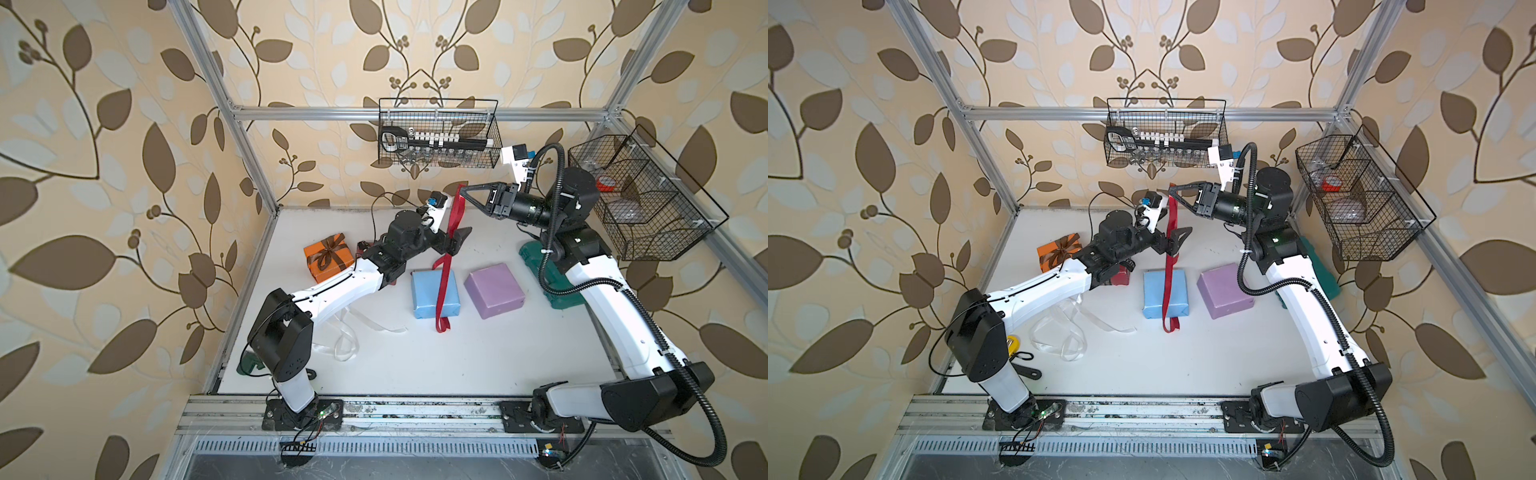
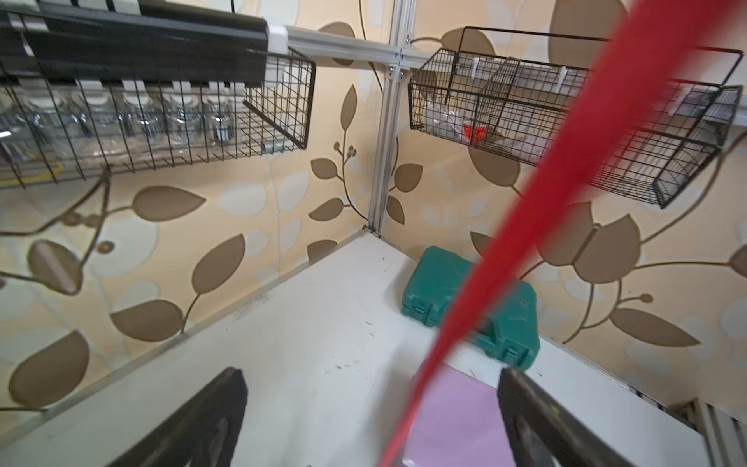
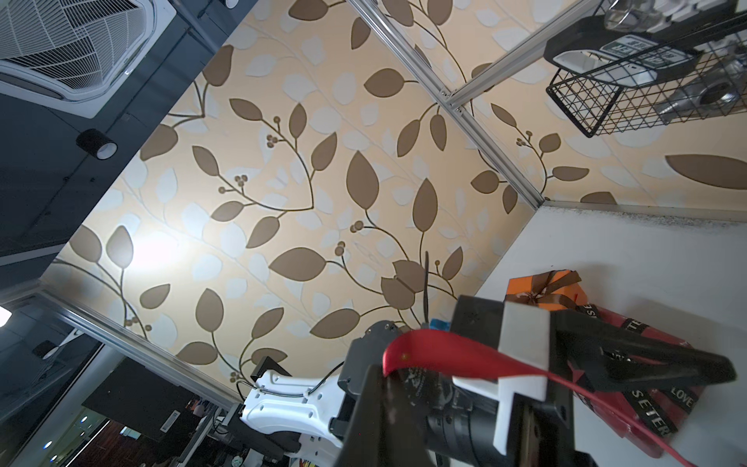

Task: Untie the ribbon bows on the gift boxes
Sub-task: Pull the ribbon from the gift box.

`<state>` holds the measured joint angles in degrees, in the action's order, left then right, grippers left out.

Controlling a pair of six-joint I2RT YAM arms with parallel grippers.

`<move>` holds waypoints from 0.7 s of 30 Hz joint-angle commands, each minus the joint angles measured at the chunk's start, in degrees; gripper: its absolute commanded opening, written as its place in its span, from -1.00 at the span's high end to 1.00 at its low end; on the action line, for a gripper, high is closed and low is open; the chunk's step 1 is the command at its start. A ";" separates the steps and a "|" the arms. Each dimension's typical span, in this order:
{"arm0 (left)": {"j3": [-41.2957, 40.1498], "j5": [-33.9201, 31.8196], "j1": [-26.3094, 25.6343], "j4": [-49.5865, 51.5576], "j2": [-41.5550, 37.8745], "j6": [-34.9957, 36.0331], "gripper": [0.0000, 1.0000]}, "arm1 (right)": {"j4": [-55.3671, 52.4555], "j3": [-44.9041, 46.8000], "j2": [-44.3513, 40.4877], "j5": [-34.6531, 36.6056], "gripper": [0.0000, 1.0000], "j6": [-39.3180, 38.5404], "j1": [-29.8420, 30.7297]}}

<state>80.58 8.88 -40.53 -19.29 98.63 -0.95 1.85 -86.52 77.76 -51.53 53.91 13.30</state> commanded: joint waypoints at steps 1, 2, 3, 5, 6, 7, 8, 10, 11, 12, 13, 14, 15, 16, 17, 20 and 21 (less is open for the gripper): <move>4.12 -3.32 0.05 -3.66 1.88 3.68 -0.98 | 1.80 0.96 -1.80 -1.29 1.00 0.92 0.29; 4.99 -3.39 0.19 -3.48 2.47 3.53 -0.98 | 1.75 0.88 -1.96 -1.52 1.00 0.94 0.30; 5.59 -3.41 0.19 -3.35 2.91 3.11 -0.98 | 1.60 0.78 -2.02 -1.60 1.00 0.87 0.31; 6.67 -0.42 0.56 -1.43 3.25 2.10 -0.43 | 1.31 0.74 -2.01 -1.77 1.00 0.55 0.19; 7.12 0.86 0.68 0.51 3.14 1.29 -0.08 | 0.84 0.55 -2.15 -1.69 1.00 0.13 0.02; 7.10 1.62 0.76 1.81 2.81 1.09 0.14 | 0.24 0.48 -2.19 -1.51 1.00 -0.47 -0.02; 6.49 1.68 0.80 2.74 2.18 0.91 0.44 | -0.48 0.48 -2.29 -1.03 1.00 -1.31 -0.28; 3.82 1.50 0.88 2.94 0.16 0.42 0.82 | -1.74 1.09 -2.73 0.11 1.00 -1.89 -0.87; 2.78 1.17 0.94 3.20 -0.70 0.30 0.96 | -1.80 1.59 -3.02 0.41 1.00 -1.90 -1.19; 1.73 0.87 1.02 3.65 -1.83 0.17 1.00 | -1.69 2.16 -3.22 0.70 1.00 -1.93 -1.59; 1.11 1.01 1.13 4.62 -3.00 0.01 1.00 | -1.67 2.88 -3.39 0.99 1.00 -1.88 -1.83; 0.61 0.96 1.19 5.55 -3.96 -0.08 1.00 | -1.74 3.52 -3.63 1.27 1.00 -3.10 -2.11; 0.24 0.90 1.28 6.89 -5.28 -0.34 1.00 | -1.91 4.44 -3.77 1.86 1.00 -3.73 -2.45; 0.13 0.95 1.32 8.39 -6.62 -0.85 1.00 | -2.15 5.30 -3.92 2.32 1.00 -3.96 -2.73; 0.20 1.19 1.35 9.91 -7.70 -1.34 1.00 | -2.22 6.13 -4.02 2.56 0.98 -4.24 -2.99; 0.93 2.85 1.37 15.53 -11.37 -4.21 1.00 | -2.37 9.27 -4.48 3.30 0.59 -4.95 -3.54; 1.45 3.97 1.45 17.37 -12.37 -5.79 1.00 | -2.68 10.25 -4.61 3.88 0.41 -5.42 -3.62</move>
<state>80.29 9.98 -39.66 -6.04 92.58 -2.96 -0.08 -78.61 74.04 -49.45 50.54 10.04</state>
